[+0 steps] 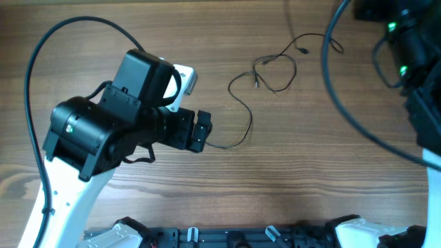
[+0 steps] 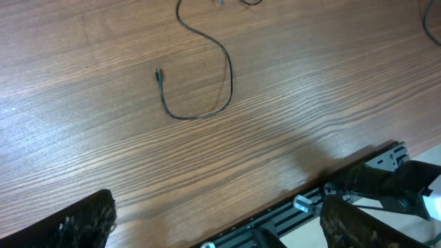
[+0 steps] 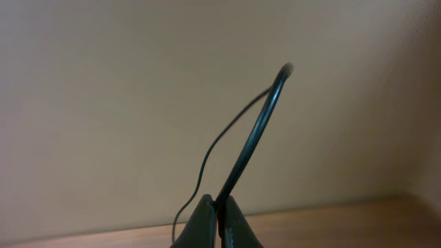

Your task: Untangle cables

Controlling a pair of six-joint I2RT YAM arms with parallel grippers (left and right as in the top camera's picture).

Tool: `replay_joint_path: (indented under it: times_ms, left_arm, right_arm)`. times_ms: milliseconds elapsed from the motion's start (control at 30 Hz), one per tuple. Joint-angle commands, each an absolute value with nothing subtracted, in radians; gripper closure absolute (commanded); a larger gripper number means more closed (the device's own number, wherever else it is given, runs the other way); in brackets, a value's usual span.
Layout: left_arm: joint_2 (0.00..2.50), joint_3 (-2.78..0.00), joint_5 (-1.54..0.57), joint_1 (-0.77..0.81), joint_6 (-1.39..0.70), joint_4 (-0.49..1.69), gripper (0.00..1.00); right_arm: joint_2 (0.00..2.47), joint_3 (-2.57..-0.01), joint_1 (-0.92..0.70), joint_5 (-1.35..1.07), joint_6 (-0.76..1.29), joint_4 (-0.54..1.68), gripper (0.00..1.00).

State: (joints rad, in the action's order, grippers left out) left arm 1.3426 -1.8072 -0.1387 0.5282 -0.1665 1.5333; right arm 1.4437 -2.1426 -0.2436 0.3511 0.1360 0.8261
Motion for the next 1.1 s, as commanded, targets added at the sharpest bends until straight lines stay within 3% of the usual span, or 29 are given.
replay_joint_path:
  times_ms: [0,67,133,267,367,533,600,667,700,733,833,967,1067]
  left_arm:
    - [1.357,-1.799,-0.138,0.525,-0.162,1.527,0.04]
    - [1.365,-1.799,-0.138,0.525,-0.162,1.526,0.03]
    - [1.378,-1.799,-0.141,0.525,-0.162,1.518,0.03]
    - [1.384,-1.799,-0.144,0.525,-0.162,1.515,0.03]
    - [1.384,-1.799,-0.145,0.529,-0.162,1.516,0.02]
    - [1.384,-1.799,-0.145,0.536,-0.162,1.515,0.01]
    - [1.384,-1.799,-0.148,0.536,-0.165,1.515,0.01]
    - [1.384,-1.799,-0.148,0.536,-0.165,1.516,0.0]
    - [1.384,-1.799,-0.148,0.536,-0.165,1.516,0.0]
    - [1.384,-1.799,-0.148,0.536,-0.165,1.516,0.0]
    - [1.384,-1.799,-0.148,0.536,-0.165,1.515,0.0]
    - [1.384,-1.799,-0.146,0.536,-0.165,1.499,0.0]
    - [1.384,-1.799,-0.131,0.535,-0.165,1.443,0.0]
  right_arm:
    - [1.467,-2.156,-0.039,0.443,0.078,0.839,0.96]
    - [1.48,-2.156,0.121,0.398,0.079,0.833,0.96]
    - [1.513,-2.156,0.367,0.176,0.091,0.779,0.96]
    - [1.639,-2.156,0.688,-0.157,0.297,0.678,0.96]
    - [1.789,-2.153,0.801,-0.195,0.345,0.736,0.96]
    - [2.035,-2.153,0.852,-0.121,0.479,0.988,0.96]
    - [2.096,-2.153,0.854,-0.06,0.536,1.107,0.87]
    - [2.128,-2.153,0.855,-0.006,0.693,1.206,0.67]
    - [2.13,-2.153,0.855,0.012,0.801,1.263,0.14]
    - [2.129,-2.153,0.855,0.01,0.851,1.306,0.01]
    - [2.129,-2.153,0.852,-0.118,0.809,1.417,0.0]
    - [2.129,-2.153,0.781,-0.572,0.206,1.503,0.0]
    - [2.129,-2.153,0.637,-0.62,-0.029,1.556,0.0]
